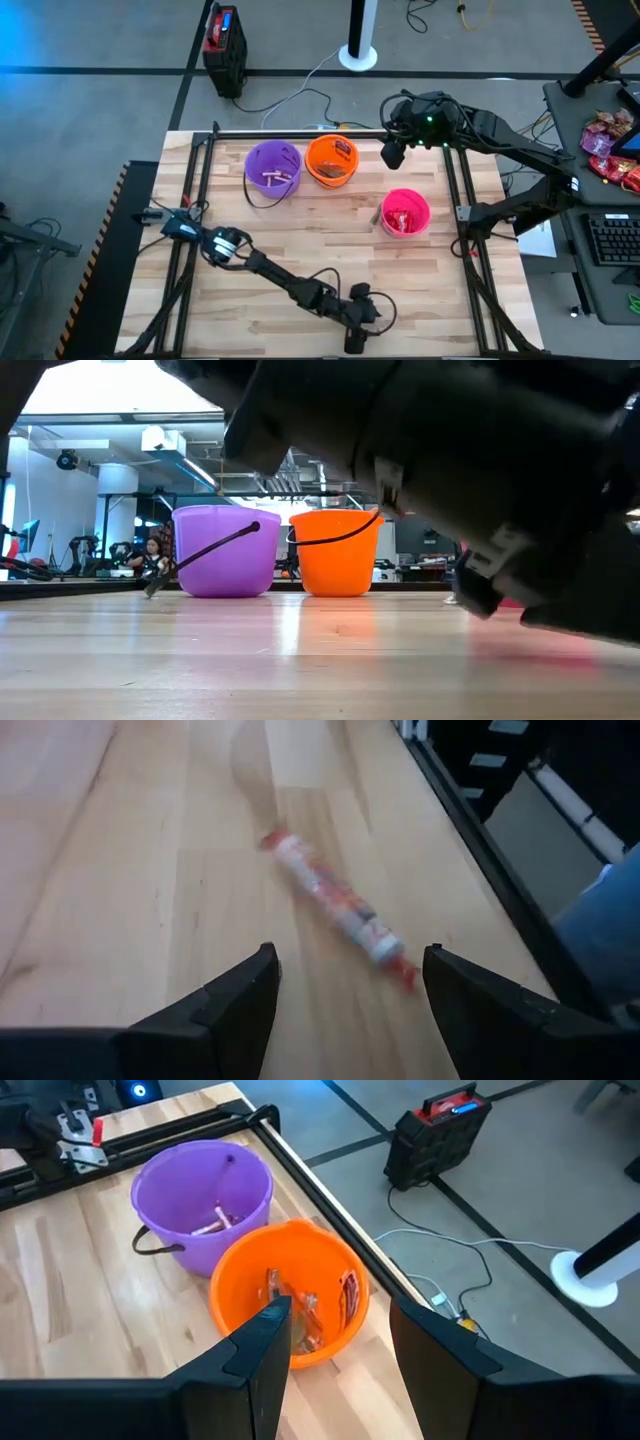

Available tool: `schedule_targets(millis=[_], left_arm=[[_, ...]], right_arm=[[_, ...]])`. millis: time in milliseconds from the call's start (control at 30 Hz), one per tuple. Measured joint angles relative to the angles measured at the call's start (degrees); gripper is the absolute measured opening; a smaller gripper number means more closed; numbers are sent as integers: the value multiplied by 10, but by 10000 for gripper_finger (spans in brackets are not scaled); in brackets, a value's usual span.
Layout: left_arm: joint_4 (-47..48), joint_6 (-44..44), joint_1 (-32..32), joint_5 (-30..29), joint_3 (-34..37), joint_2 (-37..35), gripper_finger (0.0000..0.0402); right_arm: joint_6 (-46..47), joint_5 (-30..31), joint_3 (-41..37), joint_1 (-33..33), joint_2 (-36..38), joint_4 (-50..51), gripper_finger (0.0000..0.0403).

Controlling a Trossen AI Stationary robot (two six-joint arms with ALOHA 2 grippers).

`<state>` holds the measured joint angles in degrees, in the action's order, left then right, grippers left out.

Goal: Sort candy by brand, put in halloween buckets
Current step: Put the white candy into the violet bucket

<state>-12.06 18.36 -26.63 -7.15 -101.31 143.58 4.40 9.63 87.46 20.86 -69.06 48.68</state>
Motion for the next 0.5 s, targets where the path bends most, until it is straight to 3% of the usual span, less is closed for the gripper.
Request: schedule_targets(millis=[200, 500], left_arm=[[-10, 38, 1, -12, 9, 0, 232], [-2, -11, 3, -36, -9, -1, 232]], right_arm=[[0, -1, 0, 0, 0, 30, 164], [-6, 0, 0, 0, 0, 47, 164]])
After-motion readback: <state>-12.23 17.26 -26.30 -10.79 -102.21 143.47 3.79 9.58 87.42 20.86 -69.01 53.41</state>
